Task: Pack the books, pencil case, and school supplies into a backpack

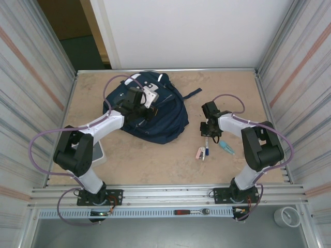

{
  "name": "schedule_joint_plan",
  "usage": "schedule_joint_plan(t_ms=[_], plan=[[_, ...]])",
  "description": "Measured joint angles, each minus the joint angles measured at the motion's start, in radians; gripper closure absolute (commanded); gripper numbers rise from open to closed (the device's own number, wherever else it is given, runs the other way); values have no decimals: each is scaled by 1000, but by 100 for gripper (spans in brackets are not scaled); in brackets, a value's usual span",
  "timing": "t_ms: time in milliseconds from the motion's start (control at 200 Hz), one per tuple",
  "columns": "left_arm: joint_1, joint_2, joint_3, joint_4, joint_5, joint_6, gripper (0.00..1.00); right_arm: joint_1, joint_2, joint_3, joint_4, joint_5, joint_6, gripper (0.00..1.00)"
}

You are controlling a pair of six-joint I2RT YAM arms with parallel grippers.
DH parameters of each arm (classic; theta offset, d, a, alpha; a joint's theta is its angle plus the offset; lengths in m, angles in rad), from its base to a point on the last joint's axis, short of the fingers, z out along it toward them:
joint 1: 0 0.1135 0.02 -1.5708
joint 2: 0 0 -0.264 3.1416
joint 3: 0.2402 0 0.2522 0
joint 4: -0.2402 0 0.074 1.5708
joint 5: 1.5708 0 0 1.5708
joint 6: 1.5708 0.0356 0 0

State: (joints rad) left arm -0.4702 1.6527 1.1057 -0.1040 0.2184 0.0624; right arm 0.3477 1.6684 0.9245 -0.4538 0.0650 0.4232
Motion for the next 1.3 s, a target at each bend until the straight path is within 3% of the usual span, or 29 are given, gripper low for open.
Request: schedule_joint_plan(t_ms=[190, 381, 536, 656, 797, 1067, 1157, 1303], plan=[[0, 0, 0, 0, 0, 0, 100, 0, -22, 16, -16, 17, -16, 96], [5, -40, -6, 0, 0, 0, 100, -3, -173, 36, -49, 11, -18, 98], [27, -102, -6, 4, 12, -11, 100, -6, -332, 48, 7, -104, 17, 95], [42, -127, -6, 8, 35, -33, 100, 13, -366, 48, 142, -208, 116, 95], [48, -131, -6, 8, 62, -80, 100, 96, -287, 53, 374, -284, 288, 94], [48, -158, -6, 10, 70, -185, 100, 210, 42, 111, 806, -319, 673, 93], [48, -163, -5, 9, 72, -199, 100, 237, 121, 148, 869, -289, 754, 87], [48, -163, 1, 4, 73, -209, 100, 277, 214, 234, 927, -227, 838, 64]])
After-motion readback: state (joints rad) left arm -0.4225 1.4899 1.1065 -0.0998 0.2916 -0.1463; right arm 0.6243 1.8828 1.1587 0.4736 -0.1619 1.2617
